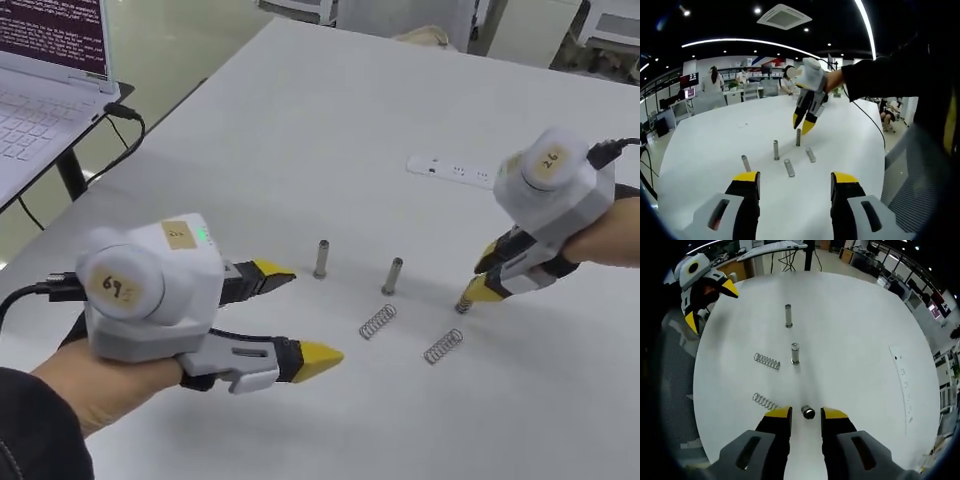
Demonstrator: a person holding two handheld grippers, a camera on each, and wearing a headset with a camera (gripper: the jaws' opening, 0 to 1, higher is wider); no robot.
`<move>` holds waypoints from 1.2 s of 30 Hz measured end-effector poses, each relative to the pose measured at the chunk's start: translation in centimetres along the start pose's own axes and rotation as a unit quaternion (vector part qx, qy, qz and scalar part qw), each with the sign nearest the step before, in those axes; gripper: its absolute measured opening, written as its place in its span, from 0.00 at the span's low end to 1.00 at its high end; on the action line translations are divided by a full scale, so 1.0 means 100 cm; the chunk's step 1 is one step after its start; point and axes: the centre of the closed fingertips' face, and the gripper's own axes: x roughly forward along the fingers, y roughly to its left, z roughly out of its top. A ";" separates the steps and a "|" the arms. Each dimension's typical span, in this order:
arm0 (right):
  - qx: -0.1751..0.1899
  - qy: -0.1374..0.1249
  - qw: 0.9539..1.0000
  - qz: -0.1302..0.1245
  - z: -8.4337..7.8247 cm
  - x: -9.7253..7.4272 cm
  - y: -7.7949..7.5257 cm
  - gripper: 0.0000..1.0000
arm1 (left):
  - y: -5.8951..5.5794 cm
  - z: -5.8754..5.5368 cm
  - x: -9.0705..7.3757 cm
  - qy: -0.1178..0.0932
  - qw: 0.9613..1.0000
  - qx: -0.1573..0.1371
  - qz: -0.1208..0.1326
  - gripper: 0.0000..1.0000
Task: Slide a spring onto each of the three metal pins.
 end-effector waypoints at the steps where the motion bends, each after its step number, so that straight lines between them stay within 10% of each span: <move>1: 0.002 -0.006 1.000 0.000 0.002 -0.003 0.001 0.21 | -0.001 0.000 0.000 0.001 1.000 0.000 -0.002 0.52; 36: 0.001 -0.058 0.995 -0.076 0.005 -0.081 0.013 0.23 | -0.004 -0.004 0.056 0.035 0.999 0.027 -0.026 0.44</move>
